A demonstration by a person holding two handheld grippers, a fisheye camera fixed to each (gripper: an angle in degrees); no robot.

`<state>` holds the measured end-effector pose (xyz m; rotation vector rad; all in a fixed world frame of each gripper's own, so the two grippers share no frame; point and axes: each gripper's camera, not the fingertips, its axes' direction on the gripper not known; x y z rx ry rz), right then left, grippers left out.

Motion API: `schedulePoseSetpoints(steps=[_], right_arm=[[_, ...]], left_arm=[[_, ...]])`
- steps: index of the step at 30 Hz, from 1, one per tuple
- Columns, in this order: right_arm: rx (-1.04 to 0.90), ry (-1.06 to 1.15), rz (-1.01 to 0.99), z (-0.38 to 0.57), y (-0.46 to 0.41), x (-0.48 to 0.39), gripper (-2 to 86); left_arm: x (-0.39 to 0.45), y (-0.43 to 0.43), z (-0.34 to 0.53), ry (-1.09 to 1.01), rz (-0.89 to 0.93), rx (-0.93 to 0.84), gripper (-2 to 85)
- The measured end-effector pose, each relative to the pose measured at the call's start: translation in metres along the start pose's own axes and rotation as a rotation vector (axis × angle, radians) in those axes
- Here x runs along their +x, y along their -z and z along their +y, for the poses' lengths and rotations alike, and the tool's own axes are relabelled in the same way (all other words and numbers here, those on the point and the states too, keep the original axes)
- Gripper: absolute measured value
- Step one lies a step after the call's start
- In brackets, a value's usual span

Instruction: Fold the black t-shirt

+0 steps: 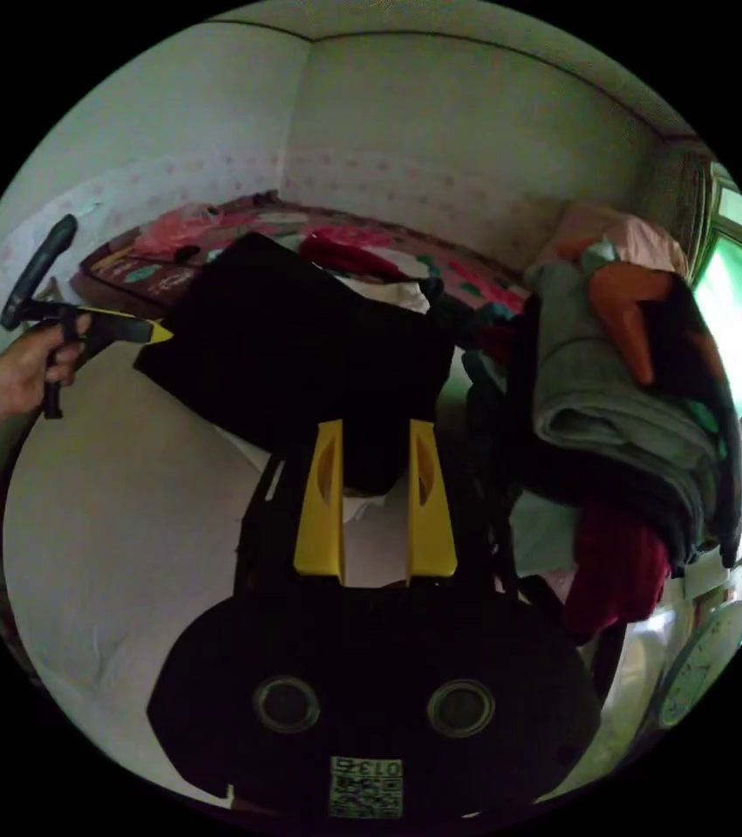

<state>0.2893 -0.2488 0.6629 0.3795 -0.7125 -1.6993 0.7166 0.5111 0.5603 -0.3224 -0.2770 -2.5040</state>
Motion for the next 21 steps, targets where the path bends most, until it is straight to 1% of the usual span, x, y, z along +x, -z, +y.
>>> schedulePoseSetpoints(steps=[3,5,6,7,9,11,13,14,16,17,19,21], right_arm=[[-0.141,-0.043,0.008,-0.018,-0.027,-0.001,12.0],[-0.188,-0.078,0.012,-0.023,-0.036,-0.001,10.8],[-0.22,-0.105,-0.017,-0.025,-0.041,0.0,8.2],[-0.248,-0.129,-0.051,-0.027,-0.042,0.002,4.2],[-0.24,-0.118,-0.003,-0.028,-0.033,-0.001,1.9],[-0.195,-0.086,0.028,-0.029,-0.014,-0.005,0.9],[-0.08,-0.051,0.068,-0.032,0.025,-0.01,0.4],[-0.041,-0.046,0.064,-0.032,0.038,-0.01,0.3],[0.106,-0.018,0.069,-0.032,0.097,-0.012,0.0],[0.15,-0.006,0.063,-0.03,0.115,-0.012,0.0],[0.293,0.014,0.072,-0.012,0.181,-0.011,-0.1],[0.359,0.019,0.069,0.009,0.225,-0.005,-0.1]], left_arm=[[-0.003,-0.014,-0.02,-0.055,0.051,-0.035,15.3],[-0.006,-0.017,-0.028,-0.071,0.08,-0.063,10.4],[-0.008,-0.016,-0.028,-0.07,0.083,-0.058,9.1],[-0.012,-0.01,-0.027,-0.063,0.084,-0.039,5.8],[-0.018,0.004,-0.027,-0.076,0.11,-0.01,3.2],[-0.015,0.03,-0.028,-0.135,0.124,0.055,1.8],[-0.005,0.054,-0.03,-0.2,0.12,0.108,1.2],[0.003,0.073,-0.031,-0.252,0.146,0.151,1.0],[0.014,0.1,-0.025,-0.315,0.199,0.189,0.8],[0.02,0.118,-0.015,-0.351,0.245,0.224,0.8],[0.029,0.141,0.01,-0.4,0.302,0.26,0.8],[0.037,0.155,0.04,-0.417,0.341,0.233,0.8]])
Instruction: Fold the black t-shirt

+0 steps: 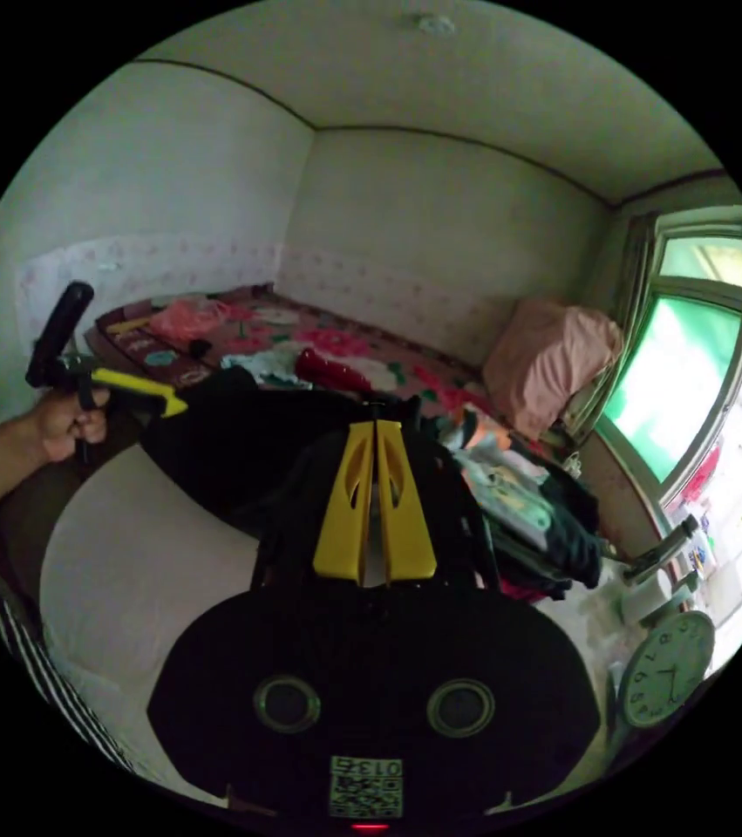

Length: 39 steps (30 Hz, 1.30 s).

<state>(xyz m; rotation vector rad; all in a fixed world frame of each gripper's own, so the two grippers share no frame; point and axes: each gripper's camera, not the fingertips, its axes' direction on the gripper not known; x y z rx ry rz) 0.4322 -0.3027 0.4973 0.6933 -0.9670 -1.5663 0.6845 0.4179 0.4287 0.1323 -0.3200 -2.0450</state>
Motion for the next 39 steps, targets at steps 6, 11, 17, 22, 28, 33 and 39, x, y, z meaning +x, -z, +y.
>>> schedulePoseSetpoints(steps=[6,11,17,22,28,33,39], right_arm=[[0.133,0.055,-0.225,0.051,0.114,0.008,0.0],[-0.132,0.127,-0.566,0.111,0.079,-0.077,-0.1],[-0.355,0.451,-0.767,0.186,0.036,-0.211,-0.1],[-0.412,0.59,-0.741,0.203,0.02,-0.227,0.0],[-0.382,0.577,-0.775,0.185,0.015,-0.2,0.9],[-0.343,0.314,-0.792,0.172,0.017,-0.138,3.1],[-0.458,0.024,-0.526,0.174,-0.041,-0.057,8.3]], left_arm=[[0.072,-0.023,0.125,0.121,0.096,-0.295,1.9],[0.075,-0.006,0.17,0.218,-0.178,-0.363,7.4],[0.076,-0.06,0.145,0.207,-0.032,-0.471,12.9],[0.113,-0.108,0.116,0.088,0.04,-0.486,13.3],[0.15,-0.161,0.122,-0.214,-0.186,-0.653,1.9],[0.074,-0.077,0.159,0.232,-0.169,-0.418,1.1],[-0.003,0.024,0.266,0.746,-0.38,-0.294,6.1]])
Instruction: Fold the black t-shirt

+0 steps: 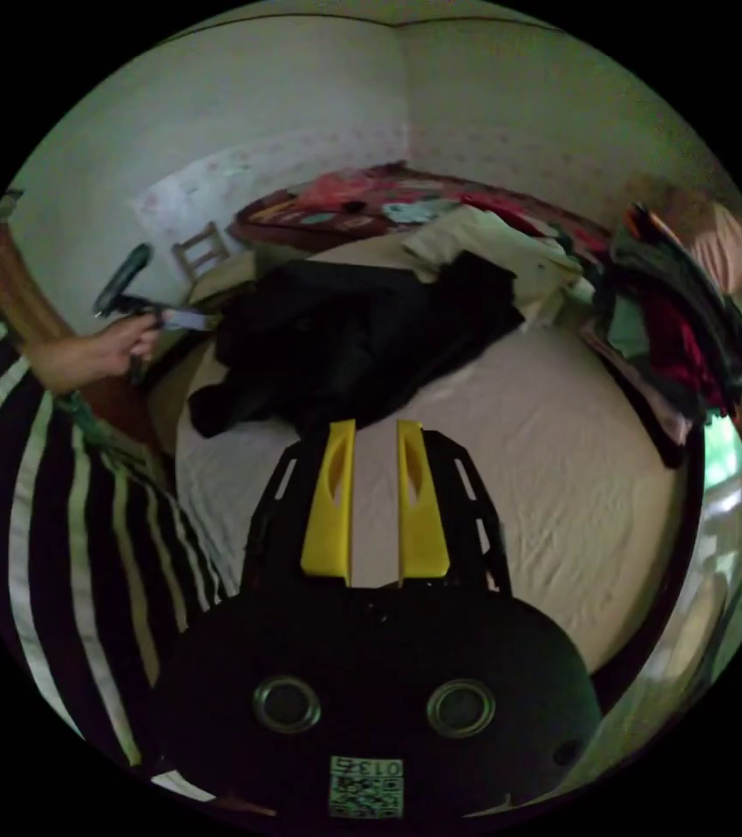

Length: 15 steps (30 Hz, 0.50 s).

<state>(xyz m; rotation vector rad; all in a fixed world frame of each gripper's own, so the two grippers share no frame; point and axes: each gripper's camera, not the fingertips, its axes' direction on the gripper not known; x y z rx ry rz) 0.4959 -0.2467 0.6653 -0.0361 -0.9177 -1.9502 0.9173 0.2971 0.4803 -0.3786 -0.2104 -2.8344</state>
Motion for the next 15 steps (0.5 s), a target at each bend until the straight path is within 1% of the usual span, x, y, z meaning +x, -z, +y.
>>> schedulePoseSetpoints(steps=[1,2,4,5,7,9,10,12,13,14,15], right_arm=[[0.001,-0.066,-0.011,-0.006,-0.006,0.017,8.8],[0.005,-0.094,-0.022,-0.01,-0.009,0.024,9.3],[0.001,-0.149,-0.1,-0.033,-0.026,0.039,11.3],[0.003,-0.157,-0.121,-0.04,-0.031,0.04,11.9],[-0.016,-0.146,-0.222,-0.07,-0.051,0.035,12.9],[-0.045,-0.097,-0.243,-0.094,-0.062,0.022,12.9],[-0.079,-0.072,-0.208,-0.107,-0.07,0.015,12.4],[-0.158,-0.063,-0.133,-0.121,-0.09,0.011,10.0],[-0.212,-0.084,-0.136,-0.125,-0.106,0.015,5.5],[-0.244,-0.111,-0.142,-0.127,-0.113,0.019,3.3],[-0.276,-0.149,-0.174,-0.129,-0.12,0.027,2.6]], left_arm=[[0.004,0.009,0.003,-0.044,0.007,0.033,7.5],[0.018,0.012,0.003,-0.146,0.017,0.048,9.1],[0.043,0.01,0.0,-0.265,0.0,0.062,12.2],[0.054,0.002,-0.003,-0.3,0.03,0.08,14.7],[0.064,-0.019,-0.013,-0.328,0.043,0.035,18.3],[0.064,-0.035,-0.023,-0.322,0.096,-0.009,19.8],[0.063,-0.041,-0.027,-0.33,0.143,-0.024,20.0],[0.065,-0.046,-0.029,-0.367,0.156,-0.053,18.9],[0.068,-0.056,-0.029,-0.408,0.119,-0.098,13.2],[0.069,-0.07,-0.032,-0.437,0.051,-0.187,3.0],[0.069,-0.074,-0.035,-0.444,0.038,-0.205,2.5]])
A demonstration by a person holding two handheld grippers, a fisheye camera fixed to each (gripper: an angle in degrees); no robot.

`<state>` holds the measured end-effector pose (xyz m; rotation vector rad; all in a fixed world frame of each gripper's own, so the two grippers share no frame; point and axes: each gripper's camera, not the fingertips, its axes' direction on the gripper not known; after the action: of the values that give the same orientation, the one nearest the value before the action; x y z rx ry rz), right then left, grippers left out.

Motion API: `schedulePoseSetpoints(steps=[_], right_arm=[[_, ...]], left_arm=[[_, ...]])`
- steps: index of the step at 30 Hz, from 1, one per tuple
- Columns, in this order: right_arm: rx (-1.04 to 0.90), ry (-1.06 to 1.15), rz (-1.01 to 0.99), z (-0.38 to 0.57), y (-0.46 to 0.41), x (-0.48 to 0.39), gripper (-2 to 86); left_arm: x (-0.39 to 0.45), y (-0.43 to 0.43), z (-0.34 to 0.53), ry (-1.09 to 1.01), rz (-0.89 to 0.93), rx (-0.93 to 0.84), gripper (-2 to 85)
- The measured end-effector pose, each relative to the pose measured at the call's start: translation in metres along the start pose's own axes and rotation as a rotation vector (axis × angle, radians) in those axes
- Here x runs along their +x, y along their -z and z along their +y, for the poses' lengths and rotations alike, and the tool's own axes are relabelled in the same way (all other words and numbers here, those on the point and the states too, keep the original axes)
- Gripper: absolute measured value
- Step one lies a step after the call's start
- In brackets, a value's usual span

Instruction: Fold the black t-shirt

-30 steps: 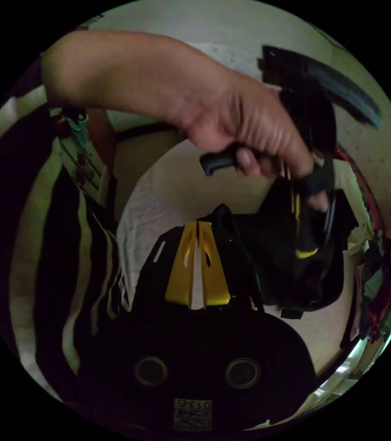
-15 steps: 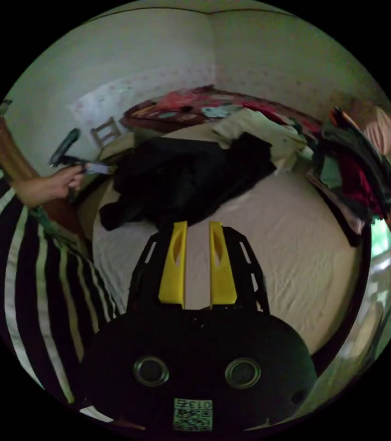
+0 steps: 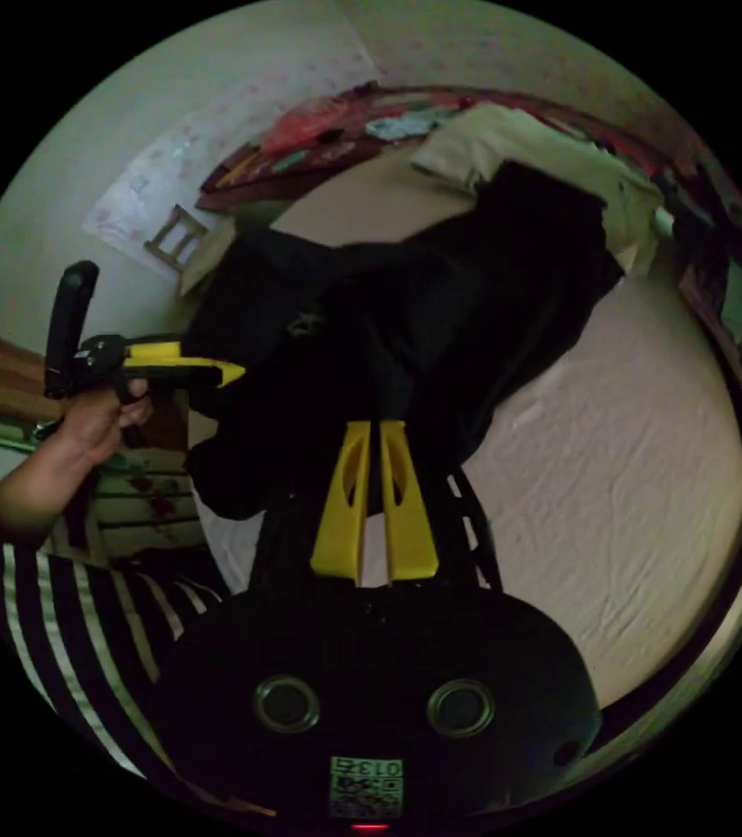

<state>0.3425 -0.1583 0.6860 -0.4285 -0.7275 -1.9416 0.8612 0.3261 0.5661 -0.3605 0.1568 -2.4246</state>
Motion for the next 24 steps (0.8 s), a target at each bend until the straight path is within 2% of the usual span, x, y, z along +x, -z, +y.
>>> schedulePoseSetpoints(steps=[4,6,8,10,14,17,20,22,24], right_arm=[[0.163,-0.065,-0.046,0.009,0.051,0.037,1.2],[0.245,-0.12,-0.023,0.025,0.081,0.059,1.0],[0.328,-0.178,0.045,0.046,0.116,0.077,0.8],[0.457,-0.26,0.235,0.085,0.173,0.087,0.7],[0.34,-0.246,0.422,0.127,0.206,0.075,0.7],[0.074,-0.163,0.453,0.14,0.171,0.055,0.9],[-0.1,-0.129,0.263,0.143,0.103,0.047,1.7],[-0.193,-0.055,0.054,0.126,0.062,0.04,3.2],[-0.183,0.028,0.071,0.103,0.059,0.034,5.6]], left_arm=[[-0.02,0.023,-0.014,0.011,0.159,0.116,0.4],[-0.018,0.044,-0.022,-0.037,0.129,0.179,0.0],[-0.016,0.083,-0.029,-0.059,0.135,0.358,-0.1],[-0.01,0.112,-0.026,-0.09,0.155,0.522,-0.2],[-0.011,0.131,-0.006,-0.057,0.071,0.598,-0.2],[-0.044,0.124,0.015,0.06,0.063,0.562,-0.2],[-0.096,0.099,0.034,0.268,0.019,0.451,-0.2],[-0.129,0.081,0.049,0.427,0.016,0.376,-0.2],[-0.152,0.068,0.064,0.548,0.013,0.32,-0.2]])
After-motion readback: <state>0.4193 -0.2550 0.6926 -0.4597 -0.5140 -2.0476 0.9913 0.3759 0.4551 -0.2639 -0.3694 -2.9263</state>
